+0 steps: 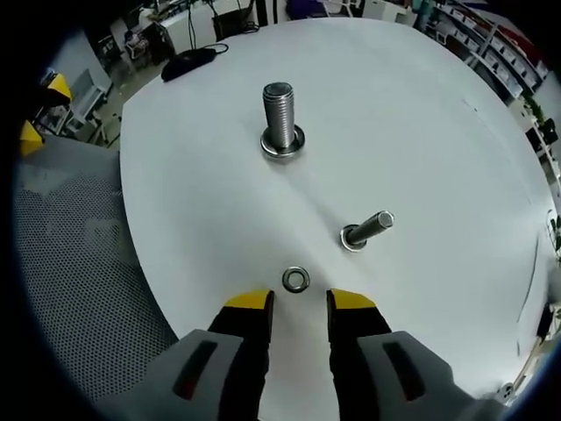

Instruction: Place the washer onto the threaded stud by aligning its center hole with the stud, sliding it down to the base, and recovering from edge contact or off-axis alignment until the washer reaches the visible bottom stop.

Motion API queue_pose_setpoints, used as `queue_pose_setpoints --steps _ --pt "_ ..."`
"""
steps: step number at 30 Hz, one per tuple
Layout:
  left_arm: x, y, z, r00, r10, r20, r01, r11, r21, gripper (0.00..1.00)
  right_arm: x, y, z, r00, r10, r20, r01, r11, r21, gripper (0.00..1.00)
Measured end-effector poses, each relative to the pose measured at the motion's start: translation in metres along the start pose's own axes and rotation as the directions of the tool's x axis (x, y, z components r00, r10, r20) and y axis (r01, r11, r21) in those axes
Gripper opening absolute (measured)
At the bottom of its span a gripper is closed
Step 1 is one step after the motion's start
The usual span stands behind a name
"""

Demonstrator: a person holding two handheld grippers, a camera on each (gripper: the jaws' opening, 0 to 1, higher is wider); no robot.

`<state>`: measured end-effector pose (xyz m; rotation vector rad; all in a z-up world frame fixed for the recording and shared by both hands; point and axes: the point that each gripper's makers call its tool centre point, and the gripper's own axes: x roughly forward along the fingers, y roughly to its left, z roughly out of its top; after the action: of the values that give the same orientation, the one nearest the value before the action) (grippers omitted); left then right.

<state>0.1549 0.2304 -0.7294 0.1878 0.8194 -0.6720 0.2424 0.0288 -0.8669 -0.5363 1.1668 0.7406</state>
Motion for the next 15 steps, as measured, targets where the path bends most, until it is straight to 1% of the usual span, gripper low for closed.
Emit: queue_pose_setpoints --steps 3,9,11,15 --pt "0.0008 0.0003 -0.0004 1.0 -0.001 -0.003 0.001 1.0 0.001 0.24 0.0013 -0.0004 0.0032 1.0 0.003 0.005 -0.003 1.0 -0.005 0.26" --pt "0.0005 0.0007 -0.0004 1.0 0.002 -0.003 -0.002 1.0 -0.002 0.24 0.0028 0.0054 0.005 1.0 0.017 -0.021 -0.019 0.995 -0.095 0.22" --pt "0.0006 0.0005 -0.0009 1.0 0.002 -0.006 -0.002 1.0 0.001 0.24 0.0032 0.008 0.0058 0.999 0.025 -0.027 -0.028 0.989 -0.143 0.2" --pt "0.0005 0.0009 -0.0004 1.0 0.004 -0.003 -0.004 1.0 -0.002 0.24 0.0039 0.0053 0.0082 0.999 0.033 -0.028 -0.037 0.991 -0.131 0.17"
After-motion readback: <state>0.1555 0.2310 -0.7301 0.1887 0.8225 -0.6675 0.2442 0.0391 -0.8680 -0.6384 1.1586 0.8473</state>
